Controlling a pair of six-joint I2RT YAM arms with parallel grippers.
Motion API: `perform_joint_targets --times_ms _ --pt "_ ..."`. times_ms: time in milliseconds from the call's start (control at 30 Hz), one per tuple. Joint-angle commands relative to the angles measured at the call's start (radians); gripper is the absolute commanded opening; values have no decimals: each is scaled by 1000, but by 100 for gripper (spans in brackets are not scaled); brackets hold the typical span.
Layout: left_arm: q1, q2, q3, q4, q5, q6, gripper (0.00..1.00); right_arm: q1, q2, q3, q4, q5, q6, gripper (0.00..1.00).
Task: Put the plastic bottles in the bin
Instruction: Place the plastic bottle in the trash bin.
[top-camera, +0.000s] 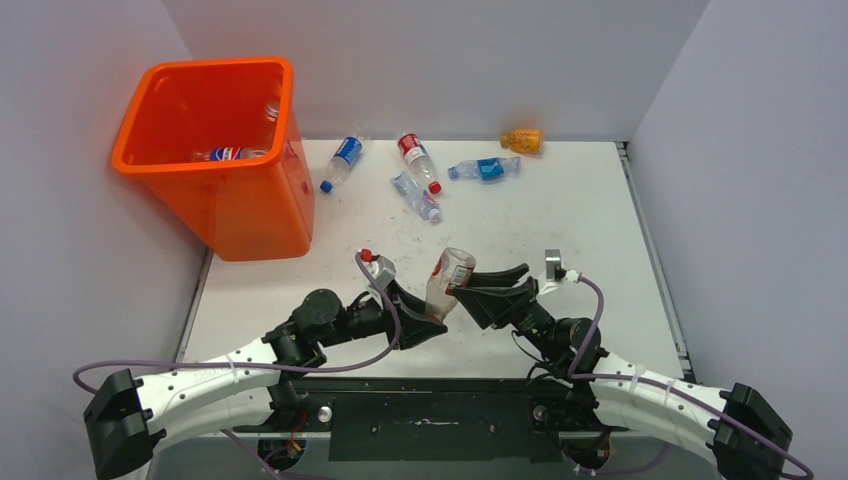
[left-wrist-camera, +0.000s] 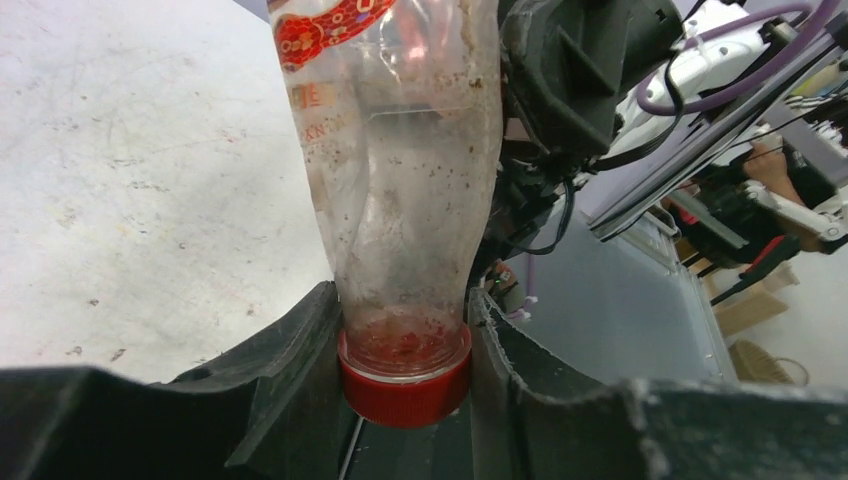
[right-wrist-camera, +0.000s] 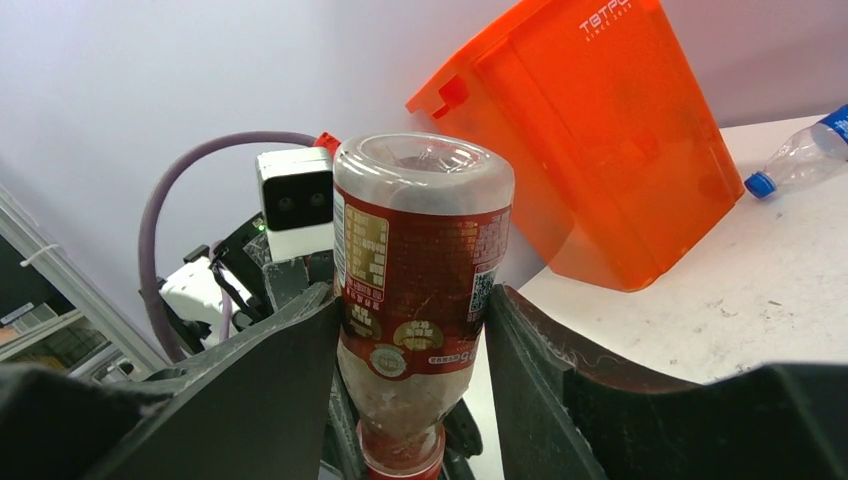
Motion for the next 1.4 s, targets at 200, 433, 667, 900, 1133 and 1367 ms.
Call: perform_joint_targets --times_ms 200,433,667,900,1133,1367 --pt "-14 -34 155 -251 -134 155 0 13 -135 116 -298 45 -59 95" --pt "-16 -107 405 -713 -278 505 0 14 -348 445 -1029 105 -283 90" --pt "-37 -84 533 -1014 -278 940 0 13 -359 674 -1373 125 -364 90" --pt "-119 -98 504 -1033 -424 1341 0 13 -275 762 -1457 174 -343 90" --pt "-259 -115 285 -897 -685 1857 0 13 -165 764 -1482 13 -393 90" --pt "-284 -141 282 -830 -681 2022 0 14 -79 799 -1508 -178 -430 90"
